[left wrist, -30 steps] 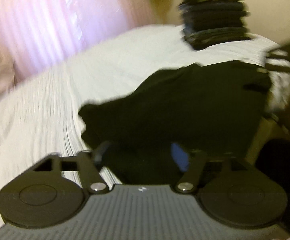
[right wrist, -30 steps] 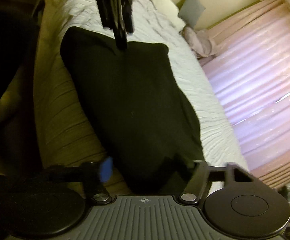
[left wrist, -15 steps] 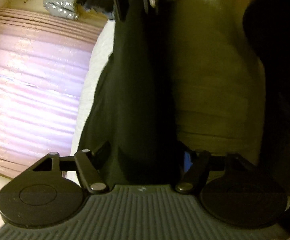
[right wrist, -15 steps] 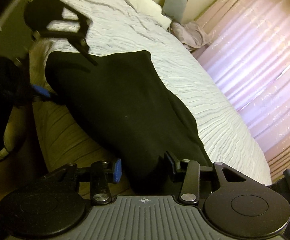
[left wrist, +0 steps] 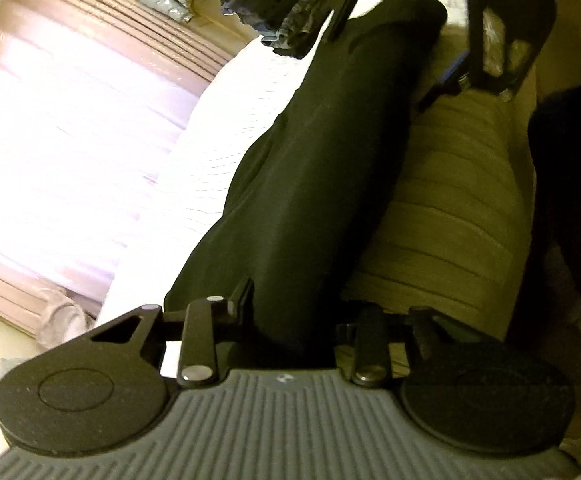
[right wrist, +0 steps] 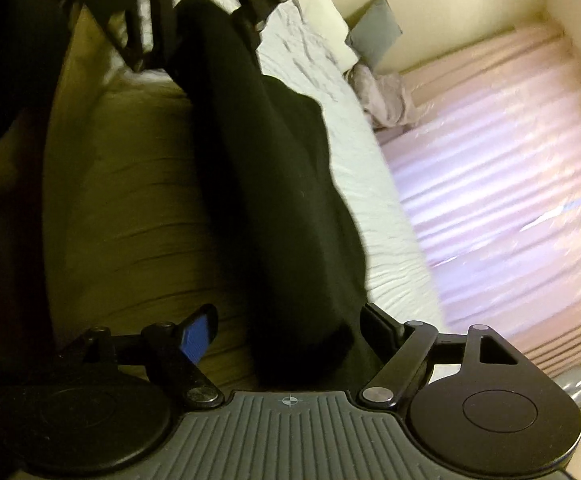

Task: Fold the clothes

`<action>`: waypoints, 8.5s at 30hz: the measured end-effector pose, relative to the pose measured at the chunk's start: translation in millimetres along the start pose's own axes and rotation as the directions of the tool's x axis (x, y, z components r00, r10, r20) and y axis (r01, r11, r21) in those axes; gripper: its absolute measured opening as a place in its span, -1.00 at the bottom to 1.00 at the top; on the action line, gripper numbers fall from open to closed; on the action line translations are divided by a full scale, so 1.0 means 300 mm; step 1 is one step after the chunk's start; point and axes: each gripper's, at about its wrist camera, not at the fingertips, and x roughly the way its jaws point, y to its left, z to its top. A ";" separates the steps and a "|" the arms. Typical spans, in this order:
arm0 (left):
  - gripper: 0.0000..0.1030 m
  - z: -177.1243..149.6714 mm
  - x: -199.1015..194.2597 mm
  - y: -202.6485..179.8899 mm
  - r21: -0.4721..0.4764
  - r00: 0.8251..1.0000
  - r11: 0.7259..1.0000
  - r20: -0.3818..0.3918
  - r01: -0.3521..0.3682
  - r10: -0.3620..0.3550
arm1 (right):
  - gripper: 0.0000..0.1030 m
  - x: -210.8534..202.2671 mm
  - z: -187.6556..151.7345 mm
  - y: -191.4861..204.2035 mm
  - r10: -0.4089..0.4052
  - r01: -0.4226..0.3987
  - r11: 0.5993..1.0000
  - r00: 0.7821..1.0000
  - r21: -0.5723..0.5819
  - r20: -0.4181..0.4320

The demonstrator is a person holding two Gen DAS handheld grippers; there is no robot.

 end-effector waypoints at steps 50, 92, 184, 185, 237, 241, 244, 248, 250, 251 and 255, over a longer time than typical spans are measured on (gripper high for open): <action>-0.47 0.719 -0.053 0.846 0.334 0.935 0.884 0.024 0.326 -0.354 | -0.43 -0.267 0.164 -1.116 0.311 -0.206 0.865 0.936 0.457 -0.167; -0.42 1.985 1.303 0.613 0.411 0.922 0.905 0.295 0.113 -0.249 | -0.43 0.192 -1.152 -1.898 -0.059 0.162 0.963 0.907 0.217 -0.416; 0.37 1.698 1.015 1.041 -0.413 0.899 0.800 0.249 0.435 -0.360 | 0.49 -0.031 -1.206 -1.924 0.036 0.395 0.084 0.916 0.915 -0.399; 0.53 1.679 1.001 1.041 -0.446 0.899 0.781 0.241 0.436 -0.365 | 0.72 -0.054 -1.187 -1.908 0.010 0.401 0.059 0.915 0.914 -0.402; 0.96 1.544 0.321 0.801 -0.665 0.927 0.676 0.066 0.317 -0.369 | 0.95 -0.539 -0.857 -1.354 0.179 0.414 -0.194 0.906 0.890 -0.382; 0.96 1.549 0.324 0.832 -0.652 0.919 0.677 0.083 0.342 -0.385 | 0.95 -0.565 -0.833 -1.374 0.132 0.449 -0.210 0.893 0.869 -0.430; 0.96 1.538 0.325 0.859 -0.659 0.914 0.664 0.093 0.354 -0.395 | 0.95 -0.569 -0.807 -1.381 0.115 0.466 -0.227 0.885 0.855 -0.452; 0.96 1.514 0.321 0.877 -0.658 0.908 0.658 0.098 0.366 -0.407 | 0.95 -0.562 -0.751 -1.377 0.107 0.468 -0.217 0.884 0.857 -0.455; 0.96 1.504 0.325 0.880 -0.654 0.899 0.652 0.102 0.383 -0.426 | 0.95 -0.559 -0.728 -1.374 0.103 0.469 -0.213 0.883 0.857 -0.457; 0.96 1.499 0.326 0.881 -0.652 0.895 0.650 0.103 0.391 -0.434 | 0.95 -0.558 -0.718 -1.372 0.100 0.469 -0.216 0.883 0.856 -0.459; 0.97 1.474 0.313 0.887 -0.652 0.890 0.647 0.098 0.396 -0.445 | 0.95 -0.555 -0.679 -1.369 0.093 0.475 -0.219 0.880 0.853 -0.466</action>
